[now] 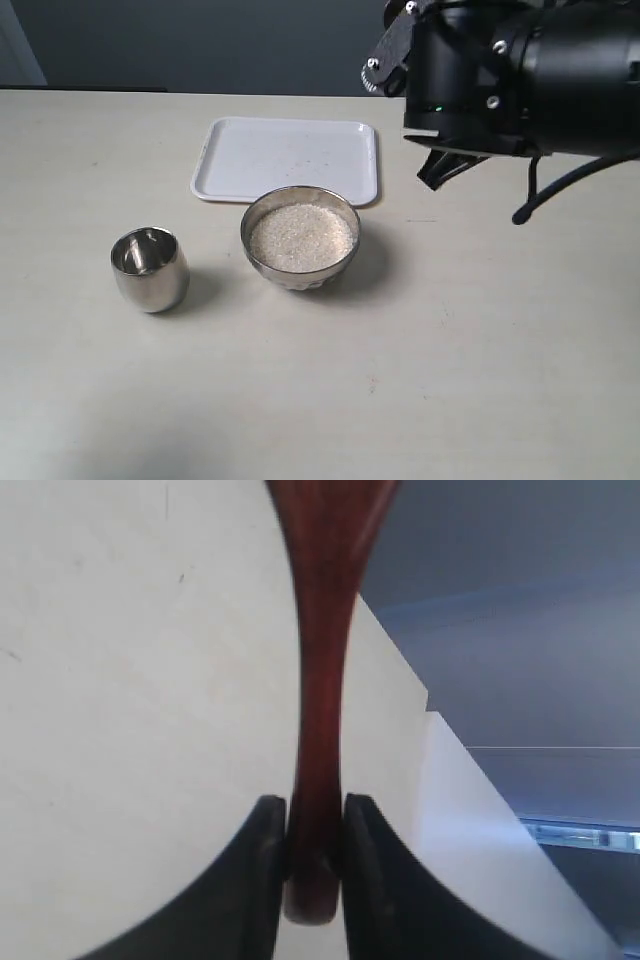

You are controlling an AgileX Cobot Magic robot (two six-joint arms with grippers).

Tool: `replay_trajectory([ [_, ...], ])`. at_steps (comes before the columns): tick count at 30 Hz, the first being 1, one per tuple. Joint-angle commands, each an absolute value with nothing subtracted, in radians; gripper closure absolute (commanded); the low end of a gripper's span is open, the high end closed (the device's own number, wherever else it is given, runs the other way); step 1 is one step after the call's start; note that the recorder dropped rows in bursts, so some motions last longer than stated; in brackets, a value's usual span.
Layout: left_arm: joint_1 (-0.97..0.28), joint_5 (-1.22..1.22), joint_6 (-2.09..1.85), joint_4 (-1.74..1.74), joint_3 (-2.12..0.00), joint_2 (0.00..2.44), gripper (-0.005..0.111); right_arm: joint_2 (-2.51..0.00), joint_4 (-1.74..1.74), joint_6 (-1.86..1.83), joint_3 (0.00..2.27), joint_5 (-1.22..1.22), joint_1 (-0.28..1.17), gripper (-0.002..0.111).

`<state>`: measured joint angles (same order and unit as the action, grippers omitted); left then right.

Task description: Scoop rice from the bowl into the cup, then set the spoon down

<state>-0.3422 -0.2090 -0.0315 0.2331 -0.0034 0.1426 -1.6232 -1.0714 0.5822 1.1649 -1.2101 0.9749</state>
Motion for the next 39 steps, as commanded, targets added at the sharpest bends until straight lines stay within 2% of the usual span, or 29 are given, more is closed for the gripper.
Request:
replay_trajectory([
  [1,-0.352,-0.202,-0.029,0.229,0.000,0.135,0.106,-1.528,-1.025,0.681,1.171,-1.109,0.977,0.109],
  [6,-0.352,-0.202,-0.029,0.229,0.000,0.135,0.106,-1.450,-0.968,0.672,1.171,-0.922,0.977,0.109],
  [10,-0.352,-0.202,-0.029,0.229,0.000,0.135,0.106,-1.430,-0.817,0.488,1.171,-0.778,0.977,0.109],
  [18,-0.352,-0.202,-0.029,0.229,0.000,0.135,0.106,-1.429,-0.465,0.265,1.171,-0.723,0.977,0.109],
  [24,-0.352,-0.202,-0.029,0.229,0.000,0.135,0.106,-1.422,-0.043,0.077,1.171,-0.679,0.977,0.109],
  [28,-0.352,-0.202,-0.029,0.229,0.000,0.135,0.106,-1.422,0.322,-0.186,1.171,-0.747,0.976,0.109],
  [32,-0.352,-0.202,-0.029,0.229,0.000,0.135,0.106,-1.424,0.606,-0.341,1.171,-0.900,0.913,0.109],
  [39,-0.352,-0.202,-0.029,0.229,0.000,0.135,0.106,-1.437,0.984,-0.498,1.171,-1.184,0.665,0.109],
])
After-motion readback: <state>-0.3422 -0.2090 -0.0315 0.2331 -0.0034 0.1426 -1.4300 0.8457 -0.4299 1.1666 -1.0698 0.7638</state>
